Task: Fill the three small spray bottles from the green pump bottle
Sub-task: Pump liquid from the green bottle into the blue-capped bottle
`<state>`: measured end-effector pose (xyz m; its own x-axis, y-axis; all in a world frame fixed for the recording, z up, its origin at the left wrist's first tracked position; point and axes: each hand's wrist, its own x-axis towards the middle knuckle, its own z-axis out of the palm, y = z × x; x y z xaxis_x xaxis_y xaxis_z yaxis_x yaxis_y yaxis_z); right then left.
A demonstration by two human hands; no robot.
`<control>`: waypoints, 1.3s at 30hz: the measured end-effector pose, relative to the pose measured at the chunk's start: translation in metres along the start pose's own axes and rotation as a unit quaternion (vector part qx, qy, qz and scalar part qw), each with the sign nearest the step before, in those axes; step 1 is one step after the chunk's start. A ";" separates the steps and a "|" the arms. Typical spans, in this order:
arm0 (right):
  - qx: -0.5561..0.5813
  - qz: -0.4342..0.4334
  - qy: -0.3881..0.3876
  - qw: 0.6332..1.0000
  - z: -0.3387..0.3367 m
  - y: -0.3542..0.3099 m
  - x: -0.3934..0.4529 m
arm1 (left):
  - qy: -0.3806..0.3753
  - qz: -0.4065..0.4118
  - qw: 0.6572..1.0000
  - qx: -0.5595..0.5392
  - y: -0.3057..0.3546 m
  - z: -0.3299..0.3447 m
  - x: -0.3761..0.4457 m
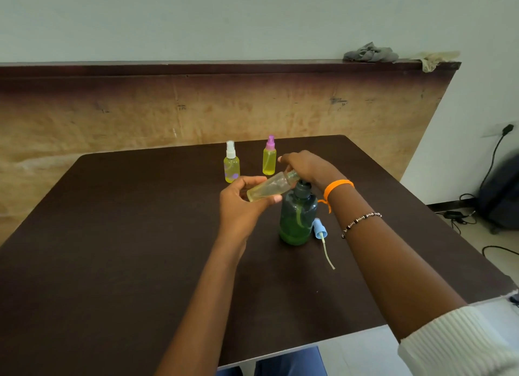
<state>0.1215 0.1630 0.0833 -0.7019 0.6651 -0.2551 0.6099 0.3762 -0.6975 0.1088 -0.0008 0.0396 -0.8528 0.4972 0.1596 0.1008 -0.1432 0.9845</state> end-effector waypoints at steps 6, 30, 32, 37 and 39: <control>-0.053 -0.007 0.004 0.999 -0.008 -0.010 -0.010 | 0.000 0.006 1.000 -0.002 0.005 -0.001 -0.002; 0.044 0.020 0.052 0.997 0.005 -0.002 -0.016 | 0.002 0.017 1.000 0.001 0.001 0.002 -0.002; 0.047 0.019 0.043 0.998 0.003 -0.005 -0.018 | 0.005 0.018 1.000 0.003 0.003 0.001 -0.002; 0.009 0.025 0.038 0.999 -0.006 -0.014 -0.023 | 0.009 0.015 1.000 0.007 0.007 0.002 -0.002; 0.026 0.019 0.039 0.999 -0.004 -0.010 -0.019 | 0.009 0.014 1.000 0.003 0.006 0.003 -0.001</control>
<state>0.1299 0.1496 0.0981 -0.6465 0.7272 -0.2307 0.6144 0.3169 -0.7226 0.1118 0.0001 0.0453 -0.8584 0.4780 0.1862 0.1279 -0.1521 0.9801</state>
